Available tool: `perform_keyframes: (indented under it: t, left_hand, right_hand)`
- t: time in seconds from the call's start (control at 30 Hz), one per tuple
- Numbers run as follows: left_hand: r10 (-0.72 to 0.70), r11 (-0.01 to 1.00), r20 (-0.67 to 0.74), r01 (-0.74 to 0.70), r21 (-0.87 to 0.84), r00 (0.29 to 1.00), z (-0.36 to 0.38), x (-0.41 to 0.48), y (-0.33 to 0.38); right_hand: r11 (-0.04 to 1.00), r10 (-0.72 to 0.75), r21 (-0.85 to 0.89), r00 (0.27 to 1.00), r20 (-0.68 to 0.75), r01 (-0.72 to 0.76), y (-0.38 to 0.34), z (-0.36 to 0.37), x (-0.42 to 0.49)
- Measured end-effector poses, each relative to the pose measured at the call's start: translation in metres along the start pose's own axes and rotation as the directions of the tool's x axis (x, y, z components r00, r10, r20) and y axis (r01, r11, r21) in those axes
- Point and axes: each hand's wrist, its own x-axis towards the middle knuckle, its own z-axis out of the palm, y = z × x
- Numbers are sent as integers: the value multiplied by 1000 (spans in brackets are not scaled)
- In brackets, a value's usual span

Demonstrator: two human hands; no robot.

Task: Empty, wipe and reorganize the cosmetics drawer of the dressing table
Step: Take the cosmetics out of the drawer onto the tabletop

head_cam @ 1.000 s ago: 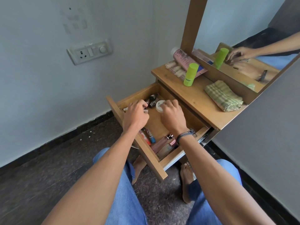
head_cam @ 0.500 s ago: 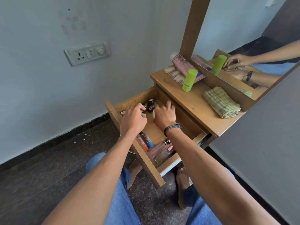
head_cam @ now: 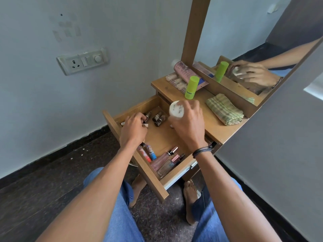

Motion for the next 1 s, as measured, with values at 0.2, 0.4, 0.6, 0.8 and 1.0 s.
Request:
perform_keyframes:
  t: [0.2,0.4,0.6,0.8,1.0]
  left_hand:
    - [-12,1000,9,12,21,1000,0,1,0]
    - [-14,1000,6,14,27,1000,1,1,-1]
    - [-22,999,5,22,41,1000,2,3,-1]
    - [-28,998,4,28,50,1000,4,4,-2]
    - [-30,999,8,29,45,1000,5,4,-3]
  right_hand:
    - [972,233,-13,971,-47,-234,40,-25,35]
    - [977,206,-56,979,-6,-206,53,-14,42]
    - [968,237,-69,969,-66,-241,56,-6,50]
    - [953,277,-98,957,-84,-285,57,0,62]
    - [949,299,-51,941,-159,-310,57,1,72]
